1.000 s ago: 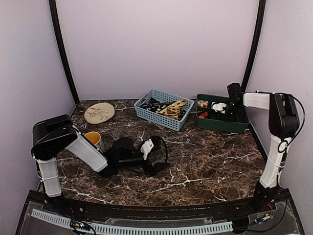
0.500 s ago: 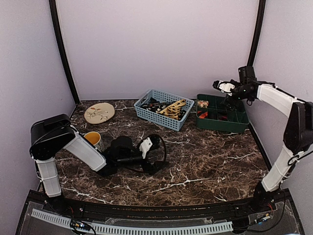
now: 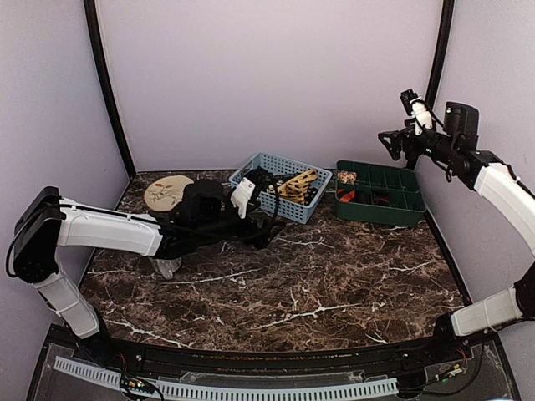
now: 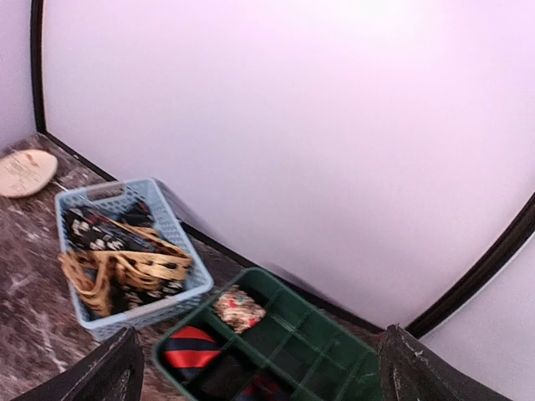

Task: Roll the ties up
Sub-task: Reset both arms

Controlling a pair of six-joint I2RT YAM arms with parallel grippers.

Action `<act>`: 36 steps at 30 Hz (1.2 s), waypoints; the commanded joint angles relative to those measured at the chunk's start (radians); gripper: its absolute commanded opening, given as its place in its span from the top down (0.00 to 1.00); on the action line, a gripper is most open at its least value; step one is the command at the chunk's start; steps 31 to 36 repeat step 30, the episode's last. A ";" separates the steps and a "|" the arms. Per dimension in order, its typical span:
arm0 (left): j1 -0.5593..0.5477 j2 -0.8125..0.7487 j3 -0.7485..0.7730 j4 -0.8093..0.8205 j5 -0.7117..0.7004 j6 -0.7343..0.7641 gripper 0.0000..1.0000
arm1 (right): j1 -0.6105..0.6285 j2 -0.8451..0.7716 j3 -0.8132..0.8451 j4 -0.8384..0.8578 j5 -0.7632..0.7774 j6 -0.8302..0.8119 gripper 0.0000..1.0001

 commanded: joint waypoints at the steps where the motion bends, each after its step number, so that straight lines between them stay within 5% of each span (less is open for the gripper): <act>1: 0.011 -0.101 0.126 -0.321 -0.208 -0.097 0.01 | 0.013 -0.025 -0.091 0.086 -0.153 0.374 0.03; 10: 0.012 -0.148 0.098 -0.496 -0.236 -0.372 0.01 | 0.185 -0.065 -0.477 0.310 -0.205 0.784 0.03; 17: -0.006 -0.132 -0.039 -0.426 -0.204 -0.482 0.01 | 0.265 -0.031 -0.618 0.355 -0.194 0.778 0.03; 36: -0.040 -0.064 0.036 -0.420 -0.218 -0.417 0.01 | 0.265 -0.067 -0.617 0.282 -0.113 0.677 0.03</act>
